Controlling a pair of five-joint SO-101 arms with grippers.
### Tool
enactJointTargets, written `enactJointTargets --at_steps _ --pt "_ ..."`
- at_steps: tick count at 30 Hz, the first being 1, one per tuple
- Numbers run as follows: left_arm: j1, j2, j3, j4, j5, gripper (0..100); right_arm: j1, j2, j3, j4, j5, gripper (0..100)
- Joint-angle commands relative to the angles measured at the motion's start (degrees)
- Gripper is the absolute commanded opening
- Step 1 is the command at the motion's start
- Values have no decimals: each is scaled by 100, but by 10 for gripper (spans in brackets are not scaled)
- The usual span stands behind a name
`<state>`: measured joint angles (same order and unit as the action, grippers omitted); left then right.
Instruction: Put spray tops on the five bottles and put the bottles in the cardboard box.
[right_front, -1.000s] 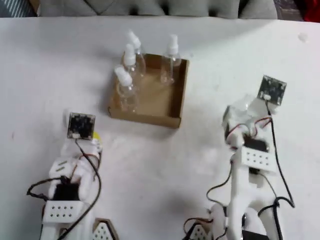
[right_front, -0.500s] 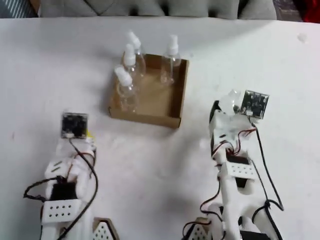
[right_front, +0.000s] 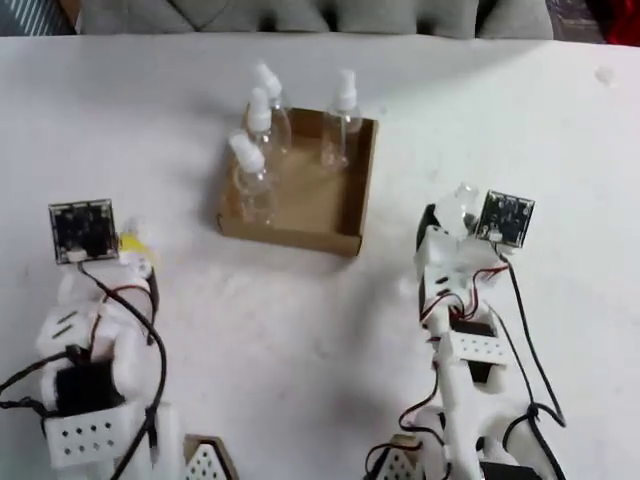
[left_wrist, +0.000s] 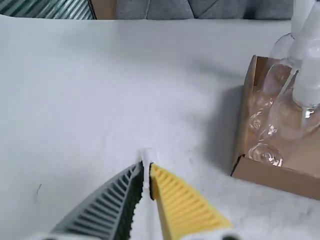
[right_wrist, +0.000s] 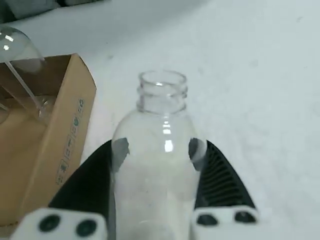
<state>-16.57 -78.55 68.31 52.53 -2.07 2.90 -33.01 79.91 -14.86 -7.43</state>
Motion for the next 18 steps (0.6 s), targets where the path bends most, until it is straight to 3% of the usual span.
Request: enactJointTargets --at_steps 1,9,15,18 --pt "-75 1051 -1354 492 79 20 127 -180 -62 -145 0 17" --pt "-92 3653 -2673 466 70 25 119 -171 -62 -145 0 17" --pt "-92 5121 -3095 202 114 187 110 -154 -62 -145 9 17" --pt "-207 5815 -3332 62 114 213 84 -145 -62 -145 9 17"
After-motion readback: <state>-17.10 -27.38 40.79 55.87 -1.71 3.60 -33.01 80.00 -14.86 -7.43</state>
